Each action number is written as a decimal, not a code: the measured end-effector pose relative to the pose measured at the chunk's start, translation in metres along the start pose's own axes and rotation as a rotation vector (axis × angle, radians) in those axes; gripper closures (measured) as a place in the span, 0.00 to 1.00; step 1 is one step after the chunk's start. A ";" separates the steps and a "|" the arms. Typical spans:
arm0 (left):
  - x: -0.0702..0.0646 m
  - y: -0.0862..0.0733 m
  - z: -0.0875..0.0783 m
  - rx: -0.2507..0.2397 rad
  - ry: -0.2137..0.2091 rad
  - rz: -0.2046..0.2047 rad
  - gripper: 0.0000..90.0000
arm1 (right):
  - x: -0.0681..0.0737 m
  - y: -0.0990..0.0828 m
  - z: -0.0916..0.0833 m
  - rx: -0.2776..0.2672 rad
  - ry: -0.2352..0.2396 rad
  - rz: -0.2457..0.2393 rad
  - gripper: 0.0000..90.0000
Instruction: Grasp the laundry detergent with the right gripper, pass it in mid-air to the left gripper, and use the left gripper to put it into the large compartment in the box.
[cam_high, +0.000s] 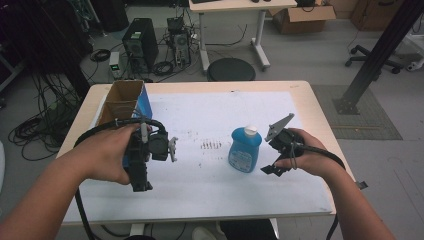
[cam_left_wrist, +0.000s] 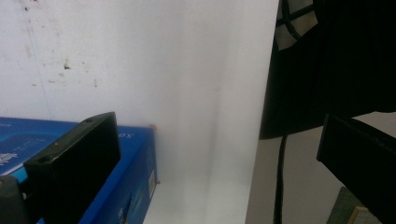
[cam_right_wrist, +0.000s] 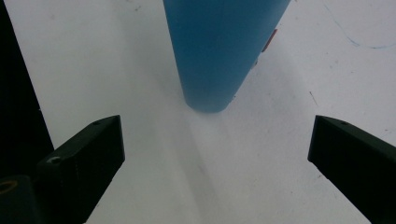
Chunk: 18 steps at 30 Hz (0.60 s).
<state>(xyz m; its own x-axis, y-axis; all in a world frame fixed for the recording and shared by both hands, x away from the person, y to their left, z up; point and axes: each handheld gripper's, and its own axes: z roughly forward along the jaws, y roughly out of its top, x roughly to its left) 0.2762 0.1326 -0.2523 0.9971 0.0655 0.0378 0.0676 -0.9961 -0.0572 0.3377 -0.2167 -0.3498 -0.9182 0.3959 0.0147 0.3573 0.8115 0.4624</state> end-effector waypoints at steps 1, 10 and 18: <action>0.000 0.000 0.000 0.003 -0.001 0.003 0.00 | 0.000 0.000 0.001 -0.005 0.000 0.002 0.04; -0.003 0.002 0.002 0.003 -0.001 0.007 0.00 | -0.002 -0.006 0.010 -0.079 0.004 0.027 0.04; -0.005 0.006 0.002 0.008 -0.003 0.016 0.00 | 0.000 -0.006 0.018 -0.152 0.003 0.043 0.04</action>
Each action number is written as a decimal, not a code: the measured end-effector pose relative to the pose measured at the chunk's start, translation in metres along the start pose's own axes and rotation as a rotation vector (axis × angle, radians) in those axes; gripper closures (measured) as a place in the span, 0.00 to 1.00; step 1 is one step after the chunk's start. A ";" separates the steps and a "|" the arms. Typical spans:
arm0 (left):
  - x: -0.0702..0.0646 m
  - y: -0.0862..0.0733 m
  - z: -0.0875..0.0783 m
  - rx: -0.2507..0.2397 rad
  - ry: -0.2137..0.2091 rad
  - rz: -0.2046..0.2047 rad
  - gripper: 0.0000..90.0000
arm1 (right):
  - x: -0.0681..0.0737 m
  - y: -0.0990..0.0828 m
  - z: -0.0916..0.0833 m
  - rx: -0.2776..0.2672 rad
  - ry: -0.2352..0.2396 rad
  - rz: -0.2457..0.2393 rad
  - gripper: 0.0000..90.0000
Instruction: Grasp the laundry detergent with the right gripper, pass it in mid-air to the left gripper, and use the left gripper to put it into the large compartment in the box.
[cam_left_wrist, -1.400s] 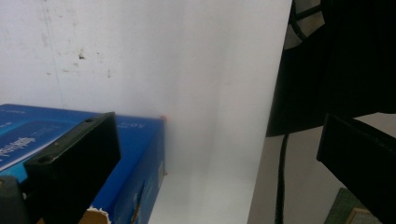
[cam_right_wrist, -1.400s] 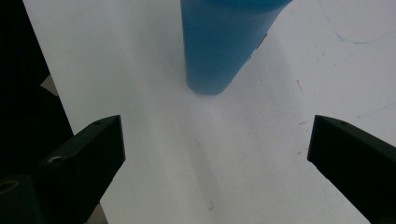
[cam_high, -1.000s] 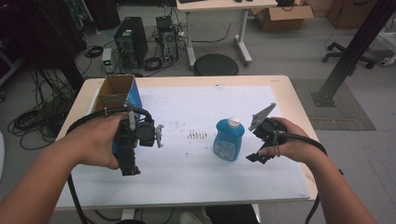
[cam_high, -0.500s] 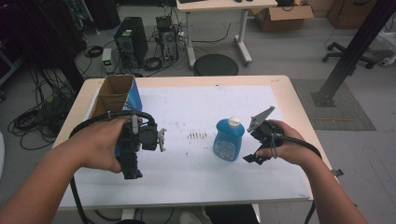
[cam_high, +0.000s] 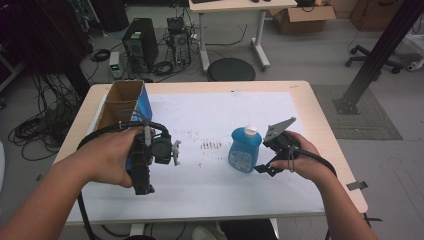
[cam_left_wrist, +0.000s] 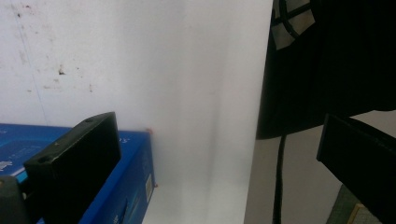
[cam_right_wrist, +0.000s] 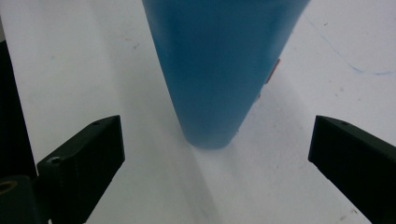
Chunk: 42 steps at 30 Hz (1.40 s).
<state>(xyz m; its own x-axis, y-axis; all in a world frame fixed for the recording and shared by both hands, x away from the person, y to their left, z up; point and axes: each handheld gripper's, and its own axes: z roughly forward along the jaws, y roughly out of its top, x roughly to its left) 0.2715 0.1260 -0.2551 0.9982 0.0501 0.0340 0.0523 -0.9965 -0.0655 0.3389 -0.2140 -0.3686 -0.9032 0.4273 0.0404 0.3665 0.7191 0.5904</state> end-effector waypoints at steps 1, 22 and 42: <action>0.000 0.000 0.000 0.001 0.001 0.003 0.00 | 0.000 0.000 0.001 -0.010 0.000 0.002 0.04; -0.003 -0.002 0.003 -0.005 0.012 0.006 0.00 | 0.001 -0.005 0.017 -0.159 0.004 0.046 0.03; -0.006 0.001 0.001 0.001 0.009 0.009 0.00 | 0.002 -0.011 0.034 -0.287 -0.010 0.055 0.03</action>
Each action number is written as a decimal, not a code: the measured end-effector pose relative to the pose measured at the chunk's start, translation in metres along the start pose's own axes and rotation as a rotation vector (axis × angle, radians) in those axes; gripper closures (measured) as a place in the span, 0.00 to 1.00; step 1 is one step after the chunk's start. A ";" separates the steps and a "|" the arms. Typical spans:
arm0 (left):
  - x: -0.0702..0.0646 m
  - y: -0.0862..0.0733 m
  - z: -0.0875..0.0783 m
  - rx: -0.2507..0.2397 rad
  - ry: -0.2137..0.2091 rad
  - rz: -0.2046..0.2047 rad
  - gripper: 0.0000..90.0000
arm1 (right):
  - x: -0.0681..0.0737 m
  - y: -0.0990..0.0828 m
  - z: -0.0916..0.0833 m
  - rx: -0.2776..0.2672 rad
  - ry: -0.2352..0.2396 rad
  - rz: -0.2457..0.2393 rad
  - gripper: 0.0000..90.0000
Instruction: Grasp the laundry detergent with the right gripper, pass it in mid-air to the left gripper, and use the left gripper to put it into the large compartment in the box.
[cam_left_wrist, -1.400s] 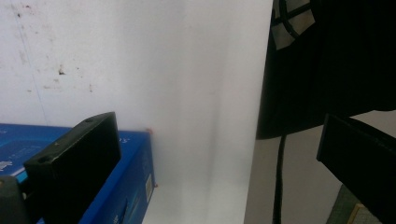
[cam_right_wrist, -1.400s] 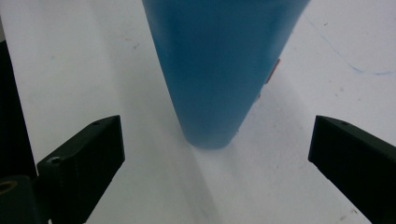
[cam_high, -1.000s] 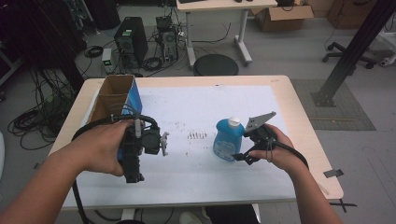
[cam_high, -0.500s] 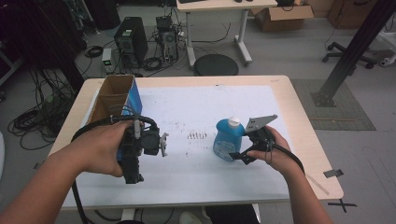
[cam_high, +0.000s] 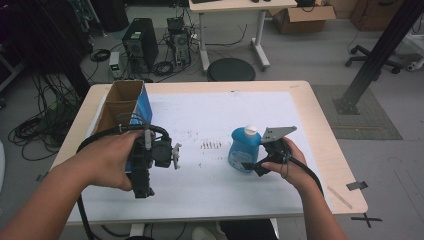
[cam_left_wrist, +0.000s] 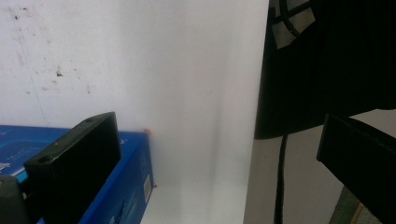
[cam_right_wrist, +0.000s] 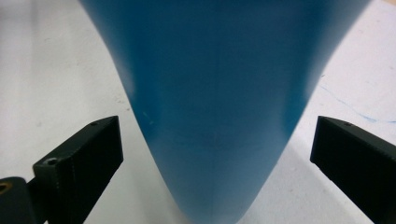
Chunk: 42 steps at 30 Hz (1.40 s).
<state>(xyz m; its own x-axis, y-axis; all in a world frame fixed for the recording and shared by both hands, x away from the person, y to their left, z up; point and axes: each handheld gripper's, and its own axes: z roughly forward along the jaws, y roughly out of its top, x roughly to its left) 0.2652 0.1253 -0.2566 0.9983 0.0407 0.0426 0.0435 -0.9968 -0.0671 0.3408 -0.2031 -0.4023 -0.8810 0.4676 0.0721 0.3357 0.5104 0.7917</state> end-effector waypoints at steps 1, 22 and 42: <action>0.000 0.000 0.000 0.000 -0.001 -0.001 0.00 | 0.000 0.000 0.001 -0.008 -0.002 -0.004 0.03; -0.001 -0.001 0.003 -0.007 -0.004 0.007 0.00 | 0.004 -0.009 0.012 -0.120 -0.044 -0.004 0.02; 0.001 -0.004 0.004 -0.016 0.003 0.004 0.00 | 0.007 -0.016 0.018 -0.150 -0.068 0.011 0.13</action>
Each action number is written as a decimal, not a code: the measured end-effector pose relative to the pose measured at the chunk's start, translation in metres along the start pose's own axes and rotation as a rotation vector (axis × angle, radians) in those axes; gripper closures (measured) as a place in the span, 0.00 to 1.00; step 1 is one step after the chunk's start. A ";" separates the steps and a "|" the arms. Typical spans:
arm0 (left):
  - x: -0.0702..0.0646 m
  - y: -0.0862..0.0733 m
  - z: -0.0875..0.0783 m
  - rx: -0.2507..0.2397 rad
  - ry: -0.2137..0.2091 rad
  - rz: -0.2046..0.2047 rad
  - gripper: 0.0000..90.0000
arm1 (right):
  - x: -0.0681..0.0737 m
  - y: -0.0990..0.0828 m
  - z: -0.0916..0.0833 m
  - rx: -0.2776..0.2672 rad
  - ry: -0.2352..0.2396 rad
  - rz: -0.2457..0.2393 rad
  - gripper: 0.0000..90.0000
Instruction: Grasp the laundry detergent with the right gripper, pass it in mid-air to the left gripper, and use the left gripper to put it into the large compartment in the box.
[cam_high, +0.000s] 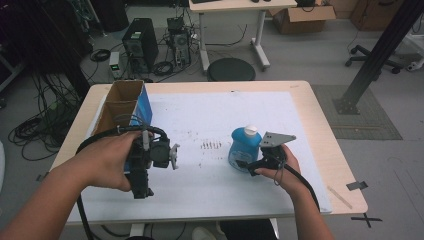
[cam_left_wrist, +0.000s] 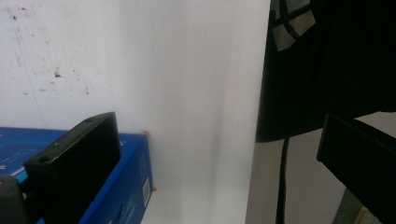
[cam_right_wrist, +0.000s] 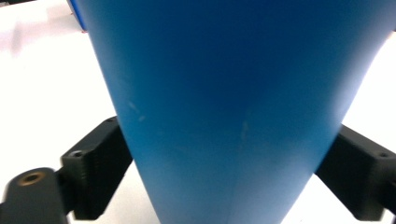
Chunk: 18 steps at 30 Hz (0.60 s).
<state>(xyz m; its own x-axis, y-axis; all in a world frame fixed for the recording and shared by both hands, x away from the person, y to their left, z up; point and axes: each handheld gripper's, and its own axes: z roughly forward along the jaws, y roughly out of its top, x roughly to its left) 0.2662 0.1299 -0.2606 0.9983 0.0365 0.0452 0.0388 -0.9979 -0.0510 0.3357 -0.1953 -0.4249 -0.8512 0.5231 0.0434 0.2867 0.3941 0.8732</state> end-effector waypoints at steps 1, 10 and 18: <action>0.000 0.000 0.000 0.000 0.000 0.000 0.00 | 0.000 0.000 0.000 0.000 -0.001 0.000 0.15; -0.001 0.001 0.001 0.000 -0.004 0.002 0.00 | 0.001 0.001 0.002 -0.005 -0.004 -0.001 0.22; -0.001 0.002 0.001 0.004 -0.004 0.004 0.00 | 0.002 0.001 0.002 -0.010 -0.005 -0.003 0.28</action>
<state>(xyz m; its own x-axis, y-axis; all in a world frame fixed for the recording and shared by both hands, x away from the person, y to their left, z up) 0.2656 0.1276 -0.2619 0.9986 0.0329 0.0414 0.0352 -0.9979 -0.0551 0.3351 -0.1918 -0.4249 -0.8498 0.5257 0.0379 0.2794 0.3884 0.8781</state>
